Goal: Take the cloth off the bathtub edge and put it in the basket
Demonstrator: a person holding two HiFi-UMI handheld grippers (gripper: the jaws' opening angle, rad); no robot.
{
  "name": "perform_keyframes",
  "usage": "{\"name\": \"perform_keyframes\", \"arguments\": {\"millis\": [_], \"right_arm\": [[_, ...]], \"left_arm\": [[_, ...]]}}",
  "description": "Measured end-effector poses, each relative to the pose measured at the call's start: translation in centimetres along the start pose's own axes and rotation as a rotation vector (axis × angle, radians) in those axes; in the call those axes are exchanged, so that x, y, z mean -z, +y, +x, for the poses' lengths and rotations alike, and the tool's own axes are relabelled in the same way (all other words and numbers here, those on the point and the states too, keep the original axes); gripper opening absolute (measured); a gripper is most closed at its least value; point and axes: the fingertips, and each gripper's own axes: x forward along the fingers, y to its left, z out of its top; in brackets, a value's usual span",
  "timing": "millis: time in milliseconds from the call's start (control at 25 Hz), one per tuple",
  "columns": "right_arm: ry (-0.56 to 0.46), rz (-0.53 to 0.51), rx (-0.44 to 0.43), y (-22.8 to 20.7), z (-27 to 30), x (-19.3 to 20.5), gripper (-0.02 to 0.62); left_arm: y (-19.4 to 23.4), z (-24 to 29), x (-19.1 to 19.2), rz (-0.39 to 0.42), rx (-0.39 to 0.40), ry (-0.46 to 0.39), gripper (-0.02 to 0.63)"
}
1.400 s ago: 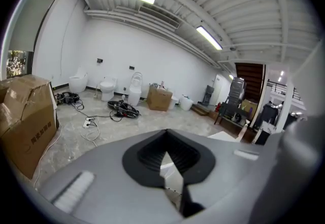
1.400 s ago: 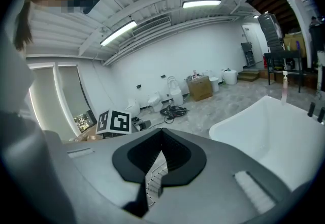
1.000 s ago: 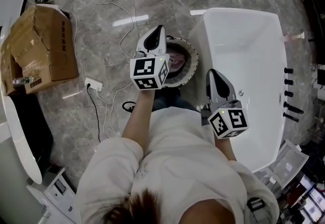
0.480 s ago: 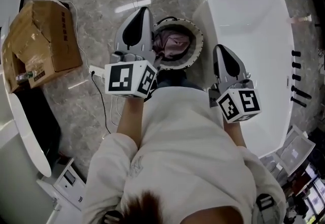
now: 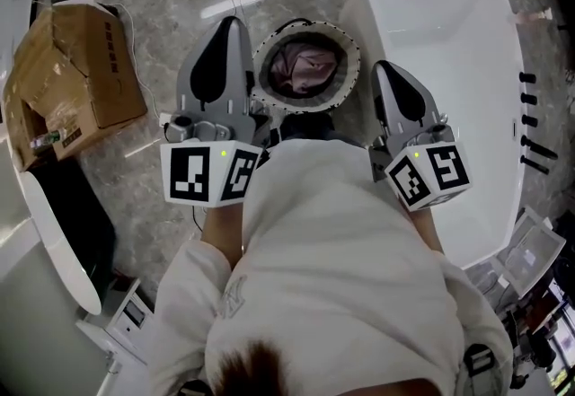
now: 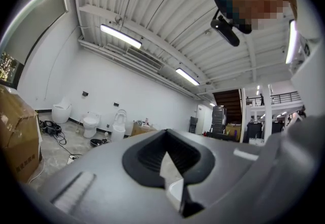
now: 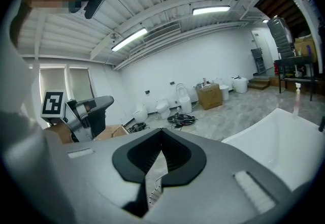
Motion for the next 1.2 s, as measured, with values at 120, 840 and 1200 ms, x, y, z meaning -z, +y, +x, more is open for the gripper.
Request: {"name": "perform_keyframes", "arguments": {"millis": [120, 840, 1200], "right_arm": [[0.0, -0.005, -0.005, 0.2, -0.3, -0.1, -0.001], [-0.03, -0.039, 0.025, 0.9, -2.0, -0.3, -0.001], [-0.028, -0.046, 0.034, 0.8, -1.8, -0.3, 0.0]], "left_arm": [[0.0, -0.9, -1.1, 0.021, 0.006, -0.01, 0.048], [0.6, -5.6, 0.0, 0.059, 0.028, 0.049, 0.049], [1.2, -5.7, 0.2, 0.025, -0.013, 0.049, 0.049]]}}
